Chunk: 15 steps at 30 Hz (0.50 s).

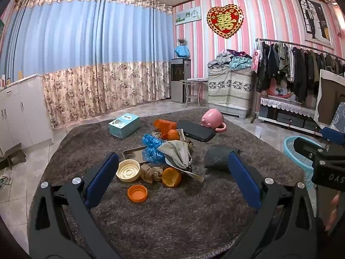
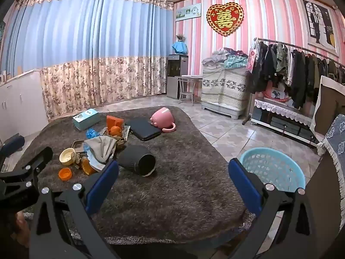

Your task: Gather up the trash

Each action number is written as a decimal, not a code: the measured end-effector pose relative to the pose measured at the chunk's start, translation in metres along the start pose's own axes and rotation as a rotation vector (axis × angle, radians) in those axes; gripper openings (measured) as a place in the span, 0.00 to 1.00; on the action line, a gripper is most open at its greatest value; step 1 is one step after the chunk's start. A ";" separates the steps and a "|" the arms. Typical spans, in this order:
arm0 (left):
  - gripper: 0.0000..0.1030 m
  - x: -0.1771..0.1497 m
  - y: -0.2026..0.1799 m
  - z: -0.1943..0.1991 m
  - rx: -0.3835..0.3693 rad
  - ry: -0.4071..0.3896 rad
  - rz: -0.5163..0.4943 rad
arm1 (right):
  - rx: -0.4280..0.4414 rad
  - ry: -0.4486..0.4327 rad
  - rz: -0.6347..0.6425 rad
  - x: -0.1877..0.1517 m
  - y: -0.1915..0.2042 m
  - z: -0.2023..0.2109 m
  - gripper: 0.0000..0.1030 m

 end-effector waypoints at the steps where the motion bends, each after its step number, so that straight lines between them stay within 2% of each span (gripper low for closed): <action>1: 0.95 0.000 0.000 0.000 0.000 0.001 -0.001 | 0.001 -0.001 -0.001 0.000 0.000 0.000 0.96; 15: 0.95 0.000 -0.001 0.000 0.005 -0.009 -0.013 | -0.009 -0.009 -0.005 0.000 -0.001 0.000 0.96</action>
Point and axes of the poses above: each gripper's, at about its wrist camera, not at the fingertips, and z roughly against the way its jaws point, y to its left, x to its top, the point moved 5 cm from there along -z, roughly the way its jaws point, and after that the axes turned 5 degrees about z, right-handed, at the moved point
